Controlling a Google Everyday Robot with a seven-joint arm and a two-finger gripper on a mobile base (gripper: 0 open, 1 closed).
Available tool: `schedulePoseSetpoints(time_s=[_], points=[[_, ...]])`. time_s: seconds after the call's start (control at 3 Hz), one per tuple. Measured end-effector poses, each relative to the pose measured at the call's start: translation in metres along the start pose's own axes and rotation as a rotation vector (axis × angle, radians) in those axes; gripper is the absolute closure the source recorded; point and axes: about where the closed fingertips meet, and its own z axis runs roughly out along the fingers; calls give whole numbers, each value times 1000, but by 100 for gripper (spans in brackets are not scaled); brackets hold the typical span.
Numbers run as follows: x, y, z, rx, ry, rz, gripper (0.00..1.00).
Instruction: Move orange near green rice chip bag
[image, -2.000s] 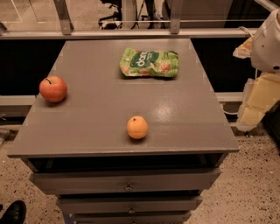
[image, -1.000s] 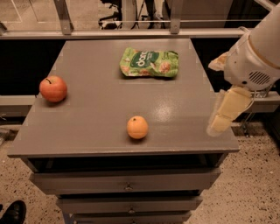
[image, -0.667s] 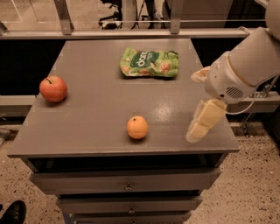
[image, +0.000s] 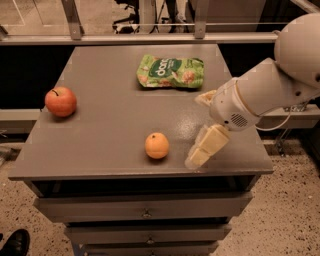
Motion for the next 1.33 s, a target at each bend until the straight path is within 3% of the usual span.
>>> schedulePoseSetpoints(time_s=[0.67, 1.33], points=[[-29, 21, 45, -67, -120, 23, 0], [-37, 28, 63, -82, -152, 52, 49]])
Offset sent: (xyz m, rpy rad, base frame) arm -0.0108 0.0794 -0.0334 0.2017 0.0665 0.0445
